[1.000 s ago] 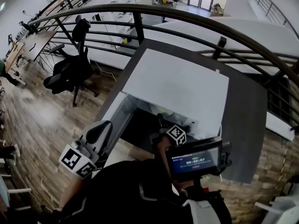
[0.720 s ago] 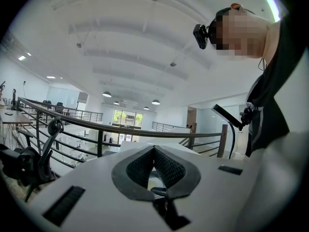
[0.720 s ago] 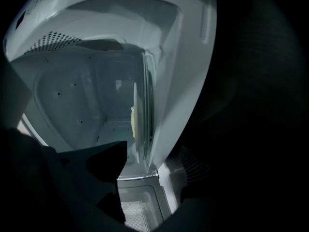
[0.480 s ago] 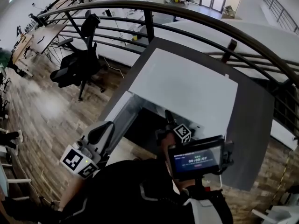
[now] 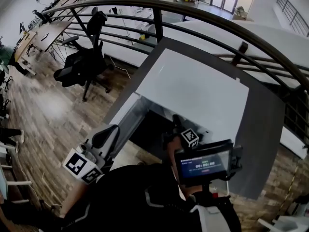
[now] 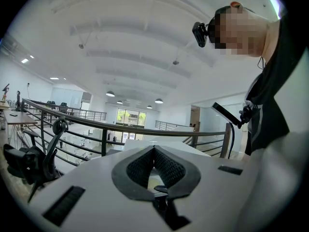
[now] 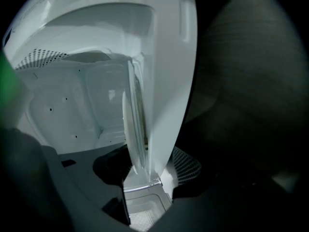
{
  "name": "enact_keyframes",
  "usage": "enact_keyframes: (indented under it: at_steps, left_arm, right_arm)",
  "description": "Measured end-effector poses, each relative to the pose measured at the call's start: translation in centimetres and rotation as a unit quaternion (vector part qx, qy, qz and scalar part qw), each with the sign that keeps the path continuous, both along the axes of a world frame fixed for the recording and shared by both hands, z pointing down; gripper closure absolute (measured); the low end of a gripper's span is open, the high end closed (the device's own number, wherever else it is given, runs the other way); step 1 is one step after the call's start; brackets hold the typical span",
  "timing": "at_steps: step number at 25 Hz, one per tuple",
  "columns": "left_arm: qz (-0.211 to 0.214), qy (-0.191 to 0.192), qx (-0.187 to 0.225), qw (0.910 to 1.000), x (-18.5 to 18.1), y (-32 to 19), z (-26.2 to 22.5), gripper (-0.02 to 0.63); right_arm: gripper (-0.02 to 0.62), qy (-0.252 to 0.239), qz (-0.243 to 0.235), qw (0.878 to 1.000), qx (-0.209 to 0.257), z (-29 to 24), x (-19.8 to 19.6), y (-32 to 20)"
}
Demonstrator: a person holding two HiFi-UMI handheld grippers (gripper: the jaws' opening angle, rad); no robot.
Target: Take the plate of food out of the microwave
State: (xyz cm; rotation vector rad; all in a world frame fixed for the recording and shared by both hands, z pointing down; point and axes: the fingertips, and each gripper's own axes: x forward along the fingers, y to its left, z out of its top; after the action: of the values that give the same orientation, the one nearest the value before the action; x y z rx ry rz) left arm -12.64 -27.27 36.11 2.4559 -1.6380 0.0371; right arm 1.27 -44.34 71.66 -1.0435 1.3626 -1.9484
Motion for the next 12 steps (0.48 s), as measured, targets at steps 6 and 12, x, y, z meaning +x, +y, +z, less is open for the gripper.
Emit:
enact_keyframes:
  at_steps: [6,12]
  left_arm:
    - [0.005,0.004,-0.009,0.9999,-0.7,0.0,0.5,0.604]
    - [0.013,0.007,-0.008,0.9999,-0.7,0.2,0.6,0.604]
  right_arm:
    - [0.356,0.007,0.002,1.000,0.002,0.0,-0.5,0.1]
    - [0.390,0.000,0.007,1.000,0.002,-0.3,-0.2,1.1]
